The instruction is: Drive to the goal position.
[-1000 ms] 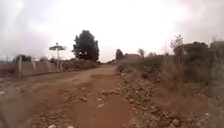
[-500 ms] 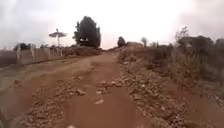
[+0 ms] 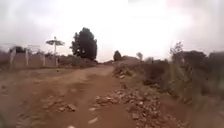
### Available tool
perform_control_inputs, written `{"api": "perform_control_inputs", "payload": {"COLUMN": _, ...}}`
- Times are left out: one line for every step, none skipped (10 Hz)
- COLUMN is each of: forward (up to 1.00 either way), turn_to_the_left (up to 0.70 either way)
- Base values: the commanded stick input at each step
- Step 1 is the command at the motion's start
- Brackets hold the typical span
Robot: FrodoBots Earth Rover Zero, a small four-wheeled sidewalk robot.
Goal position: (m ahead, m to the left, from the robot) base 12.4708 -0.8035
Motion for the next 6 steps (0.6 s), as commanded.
{"api": "perform_control_inputs", "payload": {"forward": 0.5, "turn_to_the_left": 0.0}}
{"api": "perform_control_inputs", "payload": {"forward": 0.5, "turn_to_the_left": 0.0}}
{"api": "perform_control_inputs", "payload": {"forward": 0.5, "turn_to_the_left": 0.0}}
{"api": "perform_control_inputs", "payload": {"forward": 0.5, "turn_to_the_left": 0.0}}
{"api": "perform_control_inputs", "payload": {"forward": 0.5, "turn_to_the_left": 0.0}}
{"api": "perform_control_inputs", "payload": {"forward": 0.5, "turn_to_the_left": 0.0}}
